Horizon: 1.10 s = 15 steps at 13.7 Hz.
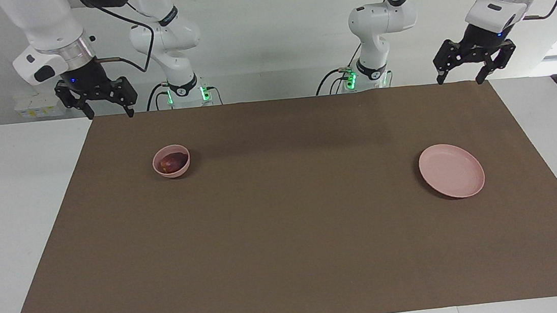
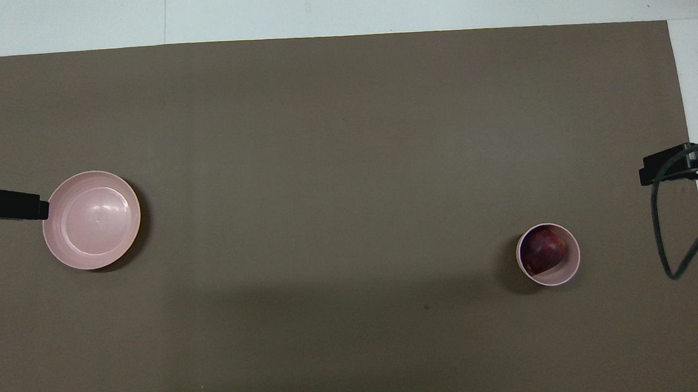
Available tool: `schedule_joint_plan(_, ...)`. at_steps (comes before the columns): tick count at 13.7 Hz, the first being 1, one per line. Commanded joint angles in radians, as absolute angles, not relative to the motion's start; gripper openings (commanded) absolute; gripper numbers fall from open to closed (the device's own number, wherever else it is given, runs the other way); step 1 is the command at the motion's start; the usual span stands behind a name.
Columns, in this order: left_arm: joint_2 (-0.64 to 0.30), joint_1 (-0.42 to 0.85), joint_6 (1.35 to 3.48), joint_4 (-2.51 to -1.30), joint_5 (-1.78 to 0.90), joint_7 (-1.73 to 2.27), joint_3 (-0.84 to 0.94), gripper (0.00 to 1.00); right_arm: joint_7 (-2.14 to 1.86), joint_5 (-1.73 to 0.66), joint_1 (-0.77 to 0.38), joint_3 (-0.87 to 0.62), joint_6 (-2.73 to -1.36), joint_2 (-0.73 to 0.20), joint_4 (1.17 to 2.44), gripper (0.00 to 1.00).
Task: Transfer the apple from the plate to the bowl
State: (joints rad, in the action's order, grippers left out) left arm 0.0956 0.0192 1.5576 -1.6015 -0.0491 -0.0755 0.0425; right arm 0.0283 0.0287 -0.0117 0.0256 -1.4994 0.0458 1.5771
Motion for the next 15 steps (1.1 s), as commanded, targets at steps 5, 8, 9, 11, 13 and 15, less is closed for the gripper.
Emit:
schedule_joint_plan(5, 0.104, 0.012, 1.536, -1.594, -0.034, -0.077, 0.044, 1.0, 0.008, 0.026, -0.006, 0.012, -1.439, 0.037, 1.551, 1.0)
schedule_joint_plan(8, 0.104, 0.012, 1.536, -1.594, -0.034, -0.077, 0.044, 1.0, 0.008, 0.025, -0.006, 0.014, -1.439, 0.037, 1.551, 1.0)
schedule_joint_plan(9, 0.104, 0.012, 1.536, -1.594, -0.034, -0.077, 0.044, 1.0, 0.009, 0.025, -0.006, 0.012, -1.439, 0.037, 1.551, 1.0)
schedule_joint_plan(11, 0.104, 0.012, 1.536, -1.594, -0.034, -0.078, 0.044, 1.0, 0.014, 0.026, -0.006, 0.009, -1.439, 0.038, 1.551, 1.0)
schedule_joint_plan(13, 0.104, 0.012, 1.536, -1.594, -0.034, -0.077, 0.043, 1.0, 0.014, 0.026, -0.006, 0.009, -1.439, 0.038, 1.551, 1.0)
schedule_joint_plan(15, 0.104, 0.012, 1.536, -1.594, -0.034, -0.077, 0.044, 1.0, 0.014, 0.026, -0.006, 0.009, -1.44, 0.038, 1.551, 1.0)
